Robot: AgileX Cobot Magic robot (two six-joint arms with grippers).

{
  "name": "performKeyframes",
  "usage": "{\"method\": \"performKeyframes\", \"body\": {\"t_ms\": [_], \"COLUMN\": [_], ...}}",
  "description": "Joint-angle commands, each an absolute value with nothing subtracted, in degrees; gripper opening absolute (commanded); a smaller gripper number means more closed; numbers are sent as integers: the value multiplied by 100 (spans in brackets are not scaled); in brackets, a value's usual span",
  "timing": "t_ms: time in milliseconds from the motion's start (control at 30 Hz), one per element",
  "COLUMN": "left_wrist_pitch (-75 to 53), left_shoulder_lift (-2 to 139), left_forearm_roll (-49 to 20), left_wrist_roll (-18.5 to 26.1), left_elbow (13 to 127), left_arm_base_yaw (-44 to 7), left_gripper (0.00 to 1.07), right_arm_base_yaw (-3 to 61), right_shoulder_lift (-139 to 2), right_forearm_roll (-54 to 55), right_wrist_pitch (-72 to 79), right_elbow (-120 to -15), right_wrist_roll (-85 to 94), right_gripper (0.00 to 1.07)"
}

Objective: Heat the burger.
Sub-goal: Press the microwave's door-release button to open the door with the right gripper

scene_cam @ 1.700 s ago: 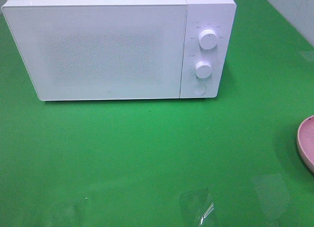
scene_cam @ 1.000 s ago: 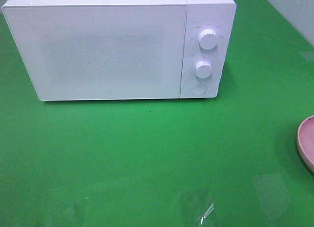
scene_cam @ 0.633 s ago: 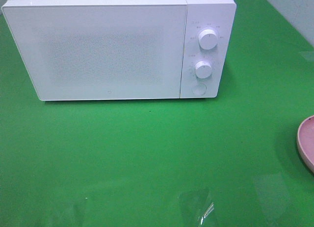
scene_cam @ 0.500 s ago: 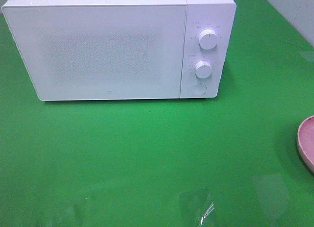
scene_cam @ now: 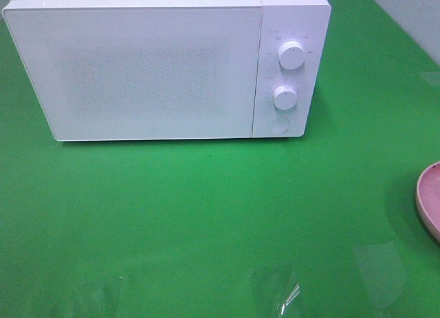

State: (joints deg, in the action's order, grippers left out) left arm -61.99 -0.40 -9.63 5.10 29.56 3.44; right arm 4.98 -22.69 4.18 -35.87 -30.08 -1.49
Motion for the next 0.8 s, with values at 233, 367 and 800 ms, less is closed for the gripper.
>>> {"method": "performKeyframes", "body": {"t_ms": [233,367,800], "left_wrist_pitch": [-6136,-6136,-6136], "left_shoulder_lift": [-155,-155,-155], "left_forearm_roll": [-991,-991,-991], "left_wrist_roll": [476,476,476], "left_elbow": [2945,2945,2945], "left_arm_base_yaw": [327,327,327], "left_gripper": [98,98,98], "right_arm_base_yaw": [487,487,487], "right_shoulder_lift": [-3140,-3472,-4790], "right_forearm_roll": [327,327,0], "right_wrist_pitch": [-2624,-2263,-1043], "right_elbow": [-3037,-3037,-3037], "right_wrist_roll": [-155,-155,-155], "right_gripper": [73,73,73]}}
